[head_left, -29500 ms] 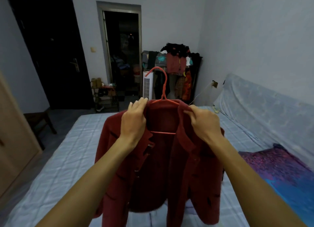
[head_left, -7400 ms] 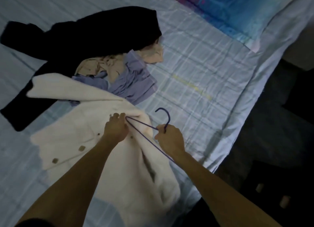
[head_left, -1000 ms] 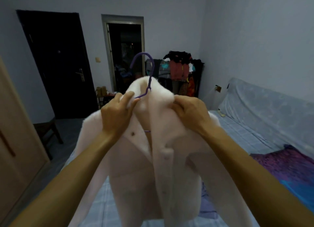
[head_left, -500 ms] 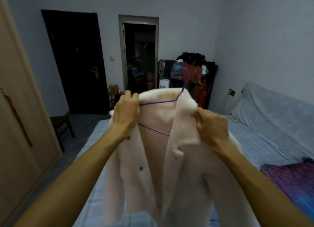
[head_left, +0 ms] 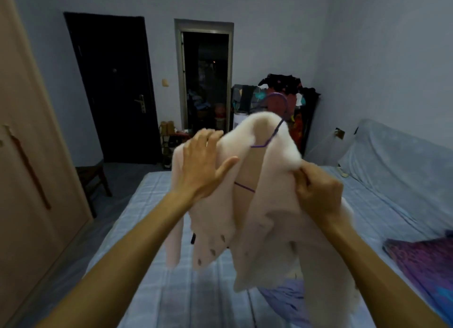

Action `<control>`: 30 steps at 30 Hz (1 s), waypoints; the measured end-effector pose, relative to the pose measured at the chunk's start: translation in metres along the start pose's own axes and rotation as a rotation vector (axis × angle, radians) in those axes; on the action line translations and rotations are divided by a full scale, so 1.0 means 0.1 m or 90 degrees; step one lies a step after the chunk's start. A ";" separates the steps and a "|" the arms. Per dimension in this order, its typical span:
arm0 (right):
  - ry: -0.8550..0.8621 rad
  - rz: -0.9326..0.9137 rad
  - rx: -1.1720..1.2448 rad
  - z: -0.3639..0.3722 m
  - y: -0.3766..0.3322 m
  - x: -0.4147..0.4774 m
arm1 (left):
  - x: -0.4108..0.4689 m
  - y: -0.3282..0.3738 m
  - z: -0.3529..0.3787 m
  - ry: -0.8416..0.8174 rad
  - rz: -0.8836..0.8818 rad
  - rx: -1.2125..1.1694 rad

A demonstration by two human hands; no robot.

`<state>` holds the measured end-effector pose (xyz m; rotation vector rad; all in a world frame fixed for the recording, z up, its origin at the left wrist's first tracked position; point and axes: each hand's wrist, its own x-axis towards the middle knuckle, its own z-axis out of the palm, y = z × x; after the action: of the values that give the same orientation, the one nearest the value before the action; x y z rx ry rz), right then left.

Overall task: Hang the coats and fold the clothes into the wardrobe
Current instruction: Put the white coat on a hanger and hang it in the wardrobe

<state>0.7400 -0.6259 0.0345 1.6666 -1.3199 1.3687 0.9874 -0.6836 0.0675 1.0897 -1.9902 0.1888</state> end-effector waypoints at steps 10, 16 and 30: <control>-0.098 -0.069 0.024 0.09 -0.13 0.19 | 0.36 0.14 -0.13 -0.289 -0.013 -0.338; -0.119 -0.101 0.016 0.16 -0.24 0.15 | 0.14 0.24 0.10 -0.158 -0.172 -0.235; -0.535 0.215 0.081 -0.20 0.32 0.21 | 0.09 -0.07 -0.30 0.054 -0.138 -0.186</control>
<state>0.7029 -0.6250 0.0557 2.3119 -2.0816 0.9379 1.0082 -0.6789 0.0916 1.0768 -1.7435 -0.1632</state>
